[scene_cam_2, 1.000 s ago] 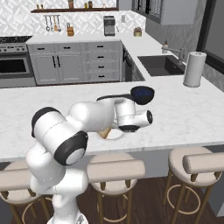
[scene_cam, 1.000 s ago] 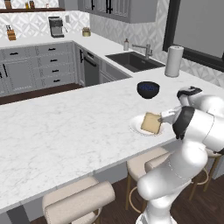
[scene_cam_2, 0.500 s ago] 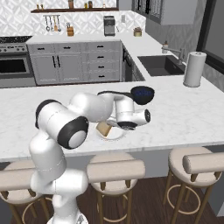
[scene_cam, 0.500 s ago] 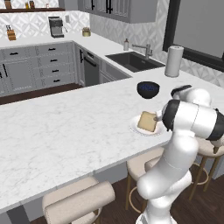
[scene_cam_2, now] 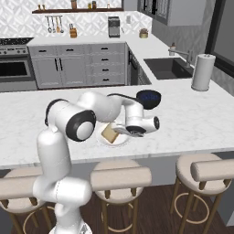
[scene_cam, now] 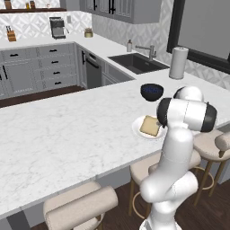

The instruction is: Start the toaster. Once the lever pops up, take the bread to the plate on the dining counter.

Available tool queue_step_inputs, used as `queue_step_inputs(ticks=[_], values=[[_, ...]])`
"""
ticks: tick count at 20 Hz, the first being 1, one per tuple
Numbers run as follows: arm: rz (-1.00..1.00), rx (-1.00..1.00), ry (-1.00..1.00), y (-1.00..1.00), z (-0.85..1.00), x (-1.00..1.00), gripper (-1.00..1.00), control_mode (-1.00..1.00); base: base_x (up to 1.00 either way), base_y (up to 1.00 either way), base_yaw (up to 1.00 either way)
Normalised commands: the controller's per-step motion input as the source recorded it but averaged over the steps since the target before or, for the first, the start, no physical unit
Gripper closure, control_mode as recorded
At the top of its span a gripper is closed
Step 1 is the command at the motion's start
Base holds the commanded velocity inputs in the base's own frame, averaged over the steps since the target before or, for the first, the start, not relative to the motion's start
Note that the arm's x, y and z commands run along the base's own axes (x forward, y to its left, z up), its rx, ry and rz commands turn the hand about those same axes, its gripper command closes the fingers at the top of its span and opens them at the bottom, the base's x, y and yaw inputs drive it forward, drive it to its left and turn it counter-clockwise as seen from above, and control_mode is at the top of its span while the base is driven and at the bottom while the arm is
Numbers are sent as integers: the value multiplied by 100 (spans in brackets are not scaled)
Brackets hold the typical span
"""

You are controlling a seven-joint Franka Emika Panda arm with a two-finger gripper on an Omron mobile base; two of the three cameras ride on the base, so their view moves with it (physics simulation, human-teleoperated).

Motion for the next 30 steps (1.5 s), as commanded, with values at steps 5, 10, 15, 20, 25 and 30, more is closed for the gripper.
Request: queue_step_inputs(ticks=[5, 10, 15, 20, 25, 30], values=[[1, -2, -6, 0, -19, 12, -100, -100, 0, 0, 0], [-1, -4, -10, 0, -3, 0, -100, -100, 0, 0, 0], [-16, -6, -1, 0, -1, 0, -100, -100, 0, 0, 0], [-26, -13, 7, 8, 29, 0, -100, -100, 0, 0, 0], [-21, -32, 28, 48, 21, 1, -100, -100, 0, 0, 0], [-18, -35, 33, 43, 1, 0, -100, -100, 0, 0, 0]])
